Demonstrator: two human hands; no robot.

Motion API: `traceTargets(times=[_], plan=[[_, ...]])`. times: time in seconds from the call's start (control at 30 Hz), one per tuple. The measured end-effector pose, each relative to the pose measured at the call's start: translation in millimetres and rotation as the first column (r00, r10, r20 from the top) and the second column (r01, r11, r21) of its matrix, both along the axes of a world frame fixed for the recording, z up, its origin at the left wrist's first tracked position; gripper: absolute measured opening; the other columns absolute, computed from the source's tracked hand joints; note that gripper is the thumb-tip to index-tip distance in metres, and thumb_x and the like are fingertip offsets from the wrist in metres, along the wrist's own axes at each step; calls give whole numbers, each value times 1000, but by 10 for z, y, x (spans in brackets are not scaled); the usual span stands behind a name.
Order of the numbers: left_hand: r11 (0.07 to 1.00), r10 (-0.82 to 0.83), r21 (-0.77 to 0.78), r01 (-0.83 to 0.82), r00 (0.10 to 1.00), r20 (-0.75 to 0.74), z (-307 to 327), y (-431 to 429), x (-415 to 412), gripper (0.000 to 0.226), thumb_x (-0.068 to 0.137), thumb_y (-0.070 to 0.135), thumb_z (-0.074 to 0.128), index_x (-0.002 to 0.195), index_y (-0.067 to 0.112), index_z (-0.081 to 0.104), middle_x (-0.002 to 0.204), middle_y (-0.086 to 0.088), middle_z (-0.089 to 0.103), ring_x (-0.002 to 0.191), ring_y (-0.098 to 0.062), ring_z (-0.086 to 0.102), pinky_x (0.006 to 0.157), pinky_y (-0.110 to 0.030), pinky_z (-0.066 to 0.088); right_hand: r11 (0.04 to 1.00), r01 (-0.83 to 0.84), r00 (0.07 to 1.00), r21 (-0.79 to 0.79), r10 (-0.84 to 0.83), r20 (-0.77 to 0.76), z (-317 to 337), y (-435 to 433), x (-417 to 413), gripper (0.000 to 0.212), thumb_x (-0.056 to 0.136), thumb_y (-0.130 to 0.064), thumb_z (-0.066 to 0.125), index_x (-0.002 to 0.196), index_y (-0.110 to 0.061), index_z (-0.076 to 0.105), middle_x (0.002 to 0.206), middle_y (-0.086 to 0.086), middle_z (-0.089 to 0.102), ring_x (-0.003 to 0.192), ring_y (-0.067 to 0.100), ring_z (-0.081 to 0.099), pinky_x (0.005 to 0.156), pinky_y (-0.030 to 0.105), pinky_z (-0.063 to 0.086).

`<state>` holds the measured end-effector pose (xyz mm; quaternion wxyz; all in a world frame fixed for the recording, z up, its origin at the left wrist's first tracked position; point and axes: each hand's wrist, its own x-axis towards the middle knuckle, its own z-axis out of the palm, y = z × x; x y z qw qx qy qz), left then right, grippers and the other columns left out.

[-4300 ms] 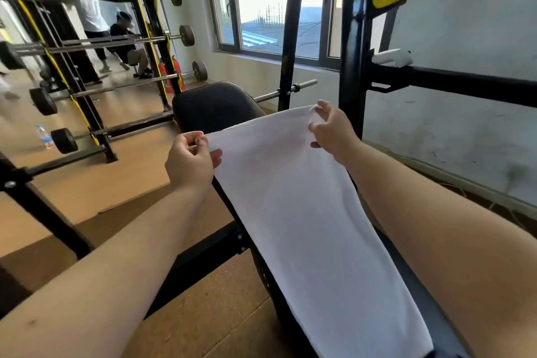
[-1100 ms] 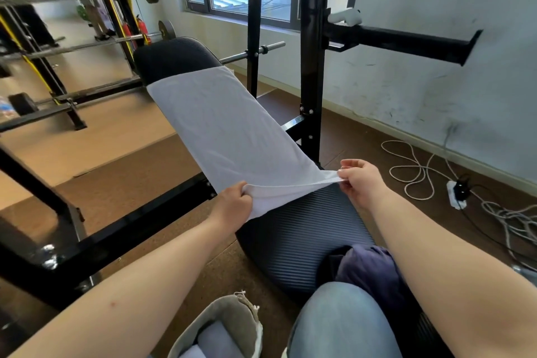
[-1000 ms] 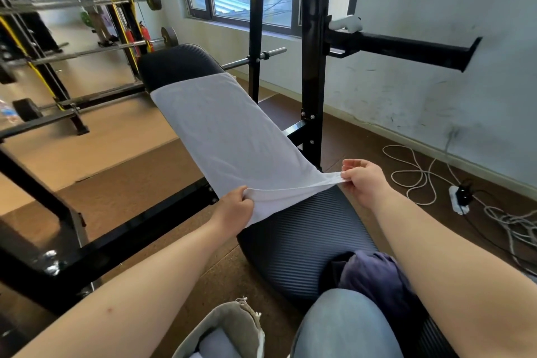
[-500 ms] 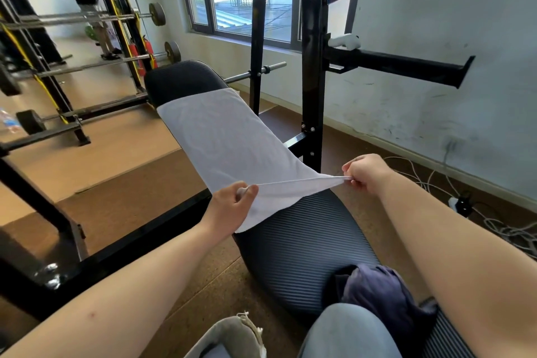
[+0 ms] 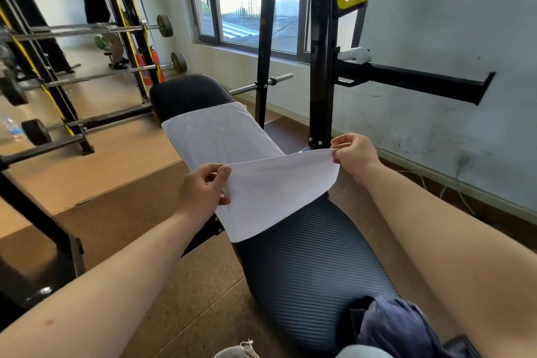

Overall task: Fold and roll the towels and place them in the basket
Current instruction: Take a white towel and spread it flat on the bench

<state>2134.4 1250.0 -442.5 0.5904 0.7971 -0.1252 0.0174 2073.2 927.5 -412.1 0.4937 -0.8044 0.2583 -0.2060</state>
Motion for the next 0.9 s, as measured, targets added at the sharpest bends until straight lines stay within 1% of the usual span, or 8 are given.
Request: traceTargets(times=[0.13,0.27,0.4,0.47,0.53,0.7,0.8,0.9], plan=[[992,105,-68,-102,994,35,133,59,248,28,101,41,59,117,20,68,106,3,69,83,-16,73,73,-33,64,998,35,986,-49,-27,163,115,126,406,6,97,-11,66,100,-16,69,89,6,73,80,23,74,81,39,64],[976,208,-79,-201,974,86,235,158,561,23,103,40,56,117,23,63,112,4,65,90,-15,69,72,-31,64,999,30,979,21,-34,200,262,242,895,12,100,-17,66,109,-9,69,91,10,74,66,19,77,71,38,66],[966,257,-56,-252,959,123,272,302,940,36,104,40,56,127,15,62,116,1,64,91,-15,67,67,-29,63,998,34,970,-59,-19,242,344,342,1390,15,99,-21,67,109,-12,73,96,6,76,80,18,75,71,26,61],[960,279,-48,-275,950,142,268,351,1118,34,104,40,56,126,15,62,114,0,64,88,-12,66,66,-28,63,990,47,973,-132,-16,230,366,409,1582,16,98,-24,67,108,-15,74,96,-1,73,87,15,69,65,15,49],[953,304,-34,-303,940,156,252,375,1289,33,104,41,56,124,16,63,113,0,65,85,-11,66,69,-33,64,989,46,976,-143,-14,215,353,455,1775,18,99,-25,65,110,-17,75,95,-4,70,88,14,64,61,14,42],[931,350,24,-365,908,229,207,393,1717,23,104,42,55,116,24,64,109,0,69,85,-10,65,70,-37,64,994,69,982,-80,-53,183,278,513,2337,21,97,-31,63,111,-20,75,98,-3,72,98,20,68,90,34,55],[888,426,61,-455,866,261,225,407,1985,28,102,42,58,115,20,71,99,4,68,91,-19,65,83,-39,60,997,48,981,-63,-36,189,265,548,2664,21,97,-32,63,111,-21,74,103,-1,74,100,21,67,91,32,54],[863,466,111,-493,862,201,209,418,2196,28,100,40,61,115,19,73,97,4,65,95,-22,61,89,-38,56,998,-15,992,-69,23,121,235,602,2958,19,98,-31,59,111,-22,71,102,0,71,97,23,66,85,32,54]])
